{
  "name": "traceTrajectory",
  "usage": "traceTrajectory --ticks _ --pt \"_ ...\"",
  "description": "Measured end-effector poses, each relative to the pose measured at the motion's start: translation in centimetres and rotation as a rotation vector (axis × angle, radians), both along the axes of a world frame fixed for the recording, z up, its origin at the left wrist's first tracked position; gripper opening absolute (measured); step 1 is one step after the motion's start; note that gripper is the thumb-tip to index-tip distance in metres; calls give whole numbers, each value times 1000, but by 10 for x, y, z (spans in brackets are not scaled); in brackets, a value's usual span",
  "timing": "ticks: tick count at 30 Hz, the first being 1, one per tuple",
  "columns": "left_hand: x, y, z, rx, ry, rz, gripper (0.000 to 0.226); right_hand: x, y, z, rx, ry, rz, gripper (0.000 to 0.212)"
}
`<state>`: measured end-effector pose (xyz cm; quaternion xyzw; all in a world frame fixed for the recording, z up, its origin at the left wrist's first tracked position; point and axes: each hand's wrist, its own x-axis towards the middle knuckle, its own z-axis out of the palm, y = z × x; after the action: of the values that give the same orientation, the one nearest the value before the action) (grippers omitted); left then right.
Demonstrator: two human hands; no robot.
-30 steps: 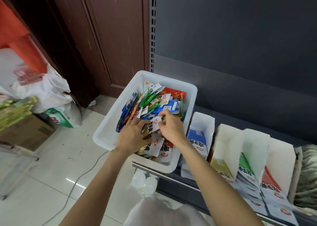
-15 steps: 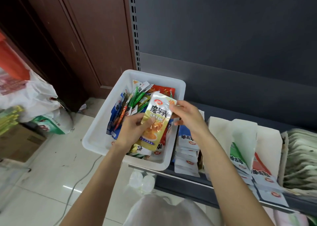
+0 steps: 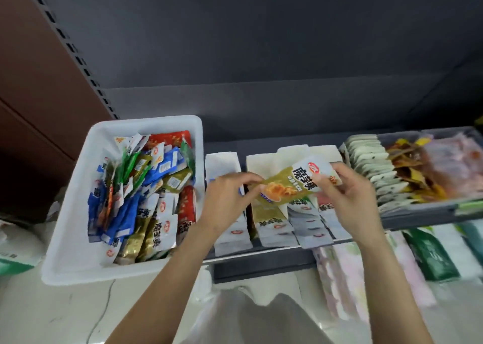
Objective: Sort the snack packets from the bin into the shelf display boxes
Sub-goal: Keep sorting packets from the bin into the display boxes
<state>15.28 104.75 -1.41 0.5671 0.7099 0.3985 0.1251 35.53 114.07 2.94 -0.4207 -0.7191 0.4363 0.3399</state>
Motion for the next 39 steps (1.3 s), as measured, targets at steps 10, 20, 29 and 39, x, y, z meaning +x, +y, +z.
traceTrajectory --ticks 10,20,29,39 --pt "5 3 -35 -94 345 -67 18 -32 -36 -56 488 -438 4 6" --pt "-1 -28 -29 -194 245 -402 25 -13 -23 -48 386 -665 528 31" --pt "-55 -98 -23 84 160 454 21 -105 -51 -17 249 -276 530 20" --pt "-97 -140 -47 -471 234 469 25 -232 -107 -59 805 -995 839 24"
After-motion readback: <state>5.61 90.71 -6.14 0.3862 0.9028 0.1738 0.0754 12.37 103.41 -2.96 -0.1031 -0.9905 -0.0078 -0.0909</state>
